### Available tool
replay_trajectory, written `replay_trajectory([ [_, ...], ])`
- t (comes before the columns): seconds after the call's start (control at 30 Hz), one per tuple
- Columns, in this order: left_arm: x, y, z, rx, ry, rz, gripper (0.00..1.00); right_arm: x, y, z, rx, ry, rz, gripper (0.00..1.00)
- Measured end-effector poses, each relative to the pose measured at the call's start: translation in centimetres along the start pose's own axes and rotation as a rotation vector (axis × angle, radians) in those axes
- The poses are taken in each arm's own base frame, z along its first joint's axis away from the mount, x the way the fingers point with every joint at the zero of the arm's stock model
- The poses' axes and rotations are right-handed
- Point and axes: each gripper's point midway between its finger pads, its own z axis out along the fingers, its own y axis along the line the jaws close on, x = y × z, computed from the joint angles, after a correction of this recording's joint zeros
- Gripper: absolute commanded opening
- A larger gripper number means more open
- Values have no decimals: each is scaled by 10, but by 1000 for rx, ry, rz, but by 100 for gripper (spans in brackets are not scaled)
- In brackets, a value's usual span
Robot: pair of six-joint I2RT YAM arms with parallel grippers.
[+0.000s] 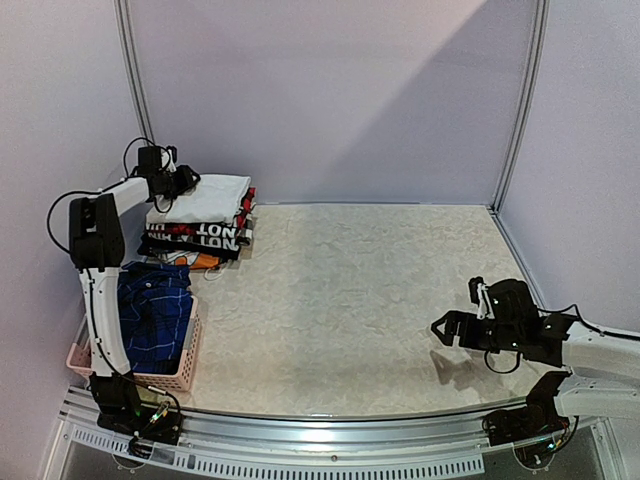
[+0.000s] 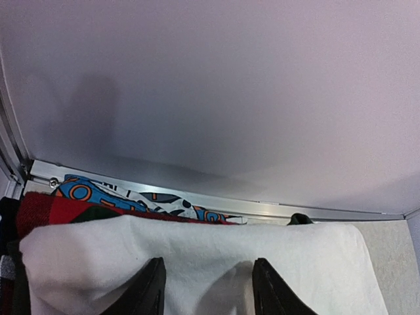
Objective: Fold and stack the mixed laundry pile
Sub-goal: Adjust the square-folded T-shirt at the corner of the board.
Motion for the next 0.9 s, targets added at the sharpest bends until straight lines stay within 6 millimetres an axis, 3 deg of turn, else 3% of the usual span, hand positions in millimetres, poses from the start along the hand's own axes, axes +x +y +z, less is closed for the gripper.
replay_trajectory([
  [0.23, -11, 5, -1, -18, -44, 14, 50, 2, -2, 1, 8, 8, -1, 99],
  [0.67, -38, 38, -16, -160, -111, 20, 55, 2, -2, 3, 14, 16, -2, 99],
  [0.8, -46, 37, -26, -186, -117, 25, 58, 1, -1, 3, 12, 15, -6, 99],
  [0.9, -63, 27, -45, -200, -137, 41, 62, -2, 2, 3, 9, 13, -12, 99],
])
